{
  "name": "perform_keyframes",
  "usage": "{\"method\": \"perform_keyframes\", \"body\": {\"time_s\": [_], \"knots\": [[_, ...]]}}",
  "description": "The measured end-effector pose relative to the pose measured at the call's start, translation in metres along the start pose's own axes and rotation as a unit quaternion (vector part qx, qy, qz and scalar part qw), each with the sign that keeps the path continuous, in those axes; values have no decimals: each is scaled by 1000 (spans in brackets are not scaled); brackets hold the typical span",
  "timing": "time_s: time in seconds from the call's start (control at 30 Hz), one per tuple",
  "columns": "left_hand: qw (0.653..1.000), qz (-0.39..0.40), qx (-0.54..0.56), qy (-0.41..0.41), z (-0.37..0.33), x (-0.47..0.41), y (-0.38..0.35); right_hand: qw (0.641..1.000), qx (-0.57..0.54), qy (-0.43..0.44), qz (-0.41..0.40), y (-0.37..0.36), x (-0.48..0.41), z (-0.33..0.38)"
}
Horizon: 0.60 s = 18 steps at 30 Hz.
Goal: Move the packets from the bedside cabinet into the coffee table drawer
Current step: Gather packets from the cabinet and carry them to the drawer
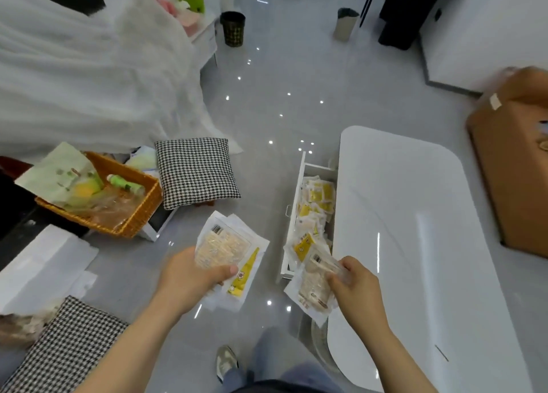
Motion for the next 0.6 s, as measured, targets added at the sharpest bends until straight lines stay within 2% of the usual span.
{"method": "perform_keyframes", "body": {"time_s": [0.37, 0.6], "knots": [[988, 126, -54, -71, -46, -124, -12, 993, -43, -87, -66, -7, -75, 24], [974, 166, -112, -110, -93, -212, -18, 985, -84, -122, -87, -3, -142, 43]]}}
Point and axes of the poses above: each hand's wrist, its own x-axis away from the middle knuckle, its own y-axis out of the back of the hand, z = x × y, the point moved 2 cm from there along -x, towards the middle knuckle, and after that the axes turned 13 degrees about -y, right-handed, at the moved point
